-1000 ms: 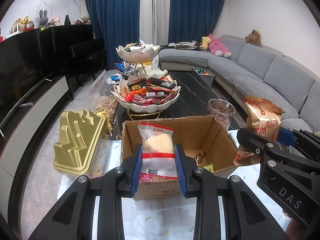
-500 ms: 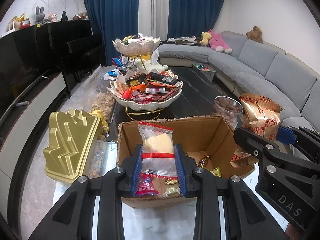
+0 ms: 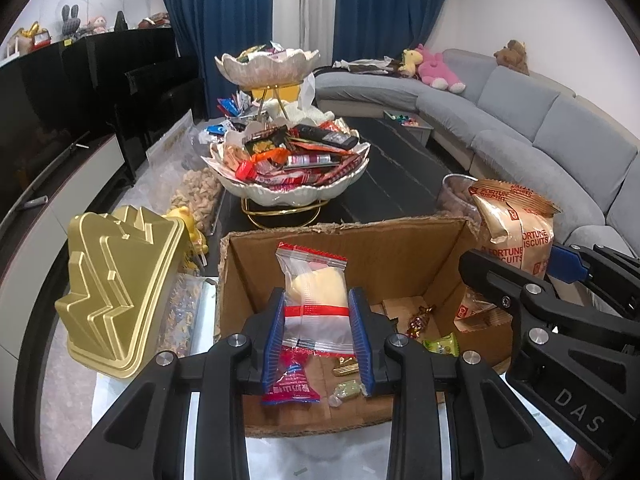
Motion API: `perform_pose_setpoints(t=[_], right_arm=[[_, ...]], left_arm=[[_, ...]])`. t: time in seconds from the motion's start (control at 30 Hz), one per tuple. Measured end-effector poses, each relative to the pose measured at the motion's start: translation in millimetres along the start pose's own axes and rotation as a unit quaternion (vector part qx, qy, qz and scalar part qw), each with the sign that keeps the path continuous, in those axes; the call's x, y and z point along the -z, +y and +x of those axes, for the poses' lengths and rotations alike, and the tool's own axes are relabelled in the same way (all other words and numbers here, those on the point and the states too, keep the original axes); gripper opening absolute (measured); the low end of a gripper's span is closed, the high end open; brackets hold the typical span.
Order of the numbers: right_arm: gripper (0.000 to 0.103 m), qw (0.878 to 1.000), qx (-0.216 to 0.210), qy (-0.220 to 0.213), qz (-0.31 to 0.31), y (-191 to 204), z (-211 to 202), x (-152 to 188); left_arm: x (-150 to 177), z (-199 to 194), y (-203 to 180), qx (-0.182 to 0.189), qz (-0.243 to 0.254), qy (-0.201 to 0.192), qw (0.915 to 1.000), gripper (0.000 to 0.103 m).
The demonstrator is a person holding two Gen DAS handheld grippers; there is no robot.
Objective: Organize snacks
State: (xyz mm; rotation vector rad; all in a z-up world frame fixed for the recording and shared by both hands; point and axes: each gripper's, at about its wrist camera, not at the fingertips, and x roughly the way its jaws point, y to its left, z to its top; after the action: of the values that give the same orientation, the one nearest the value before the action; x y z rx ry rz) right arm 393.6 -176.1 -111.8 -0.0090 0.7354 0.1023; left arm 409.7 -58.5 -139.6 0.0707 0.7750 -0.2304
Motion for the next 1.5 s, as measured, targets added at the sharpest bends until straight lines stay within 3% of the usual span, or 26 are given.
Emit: perform_pose_setpoints(t=[0.17,0.27,0.43,0.53,1.2,1.3,1.5], right_arm=[[0.045,1.0,-0.01,0.012,0.002,-2.3,9.1,0.4],[0.046,1.0,-0.011,0.012,0.003,-1.3,10.9,-1.2],[0.07,1.0,-0.001,0.007,0.002,0.6,7.0,-2.5],[0.075,1.0,0.008,0.001,0.0,1.2,1.7,-3.3],[0.079,0.999,0.021,-0.026,0.006,4.7,-54.9,-1.5],[0.086,0.999,0.027,-0.034,0.008,5.7,-65.5,1.5],[0.087,0.999,0.029,-0.044,0.01,5.9,-87.3,9.8]], left_arm=[[0.9,6.2,0.7,0.005,0.007,0.006,0.9999,0.033],[1.0,6.3,1.2,0.0,0.012,0.005,0.9999,0.04],[1.9,2.6,5.4,-0.008,0.006,0.002,0.9999,0.055],[2.0,-2.3,7.7,-0.014,0.003,0.0,0.9999,0.061],[0.1,-63.2,12.4,-0.045,-0.003,-0.036,0.9983,0.077],[2.8,-73.5,12.4,-0.049,-0.005,-0.041,0.998,0.081],[10.3,-93.0,11.0,-0.05,-0.007,-0.047,0.9976,0.082]])
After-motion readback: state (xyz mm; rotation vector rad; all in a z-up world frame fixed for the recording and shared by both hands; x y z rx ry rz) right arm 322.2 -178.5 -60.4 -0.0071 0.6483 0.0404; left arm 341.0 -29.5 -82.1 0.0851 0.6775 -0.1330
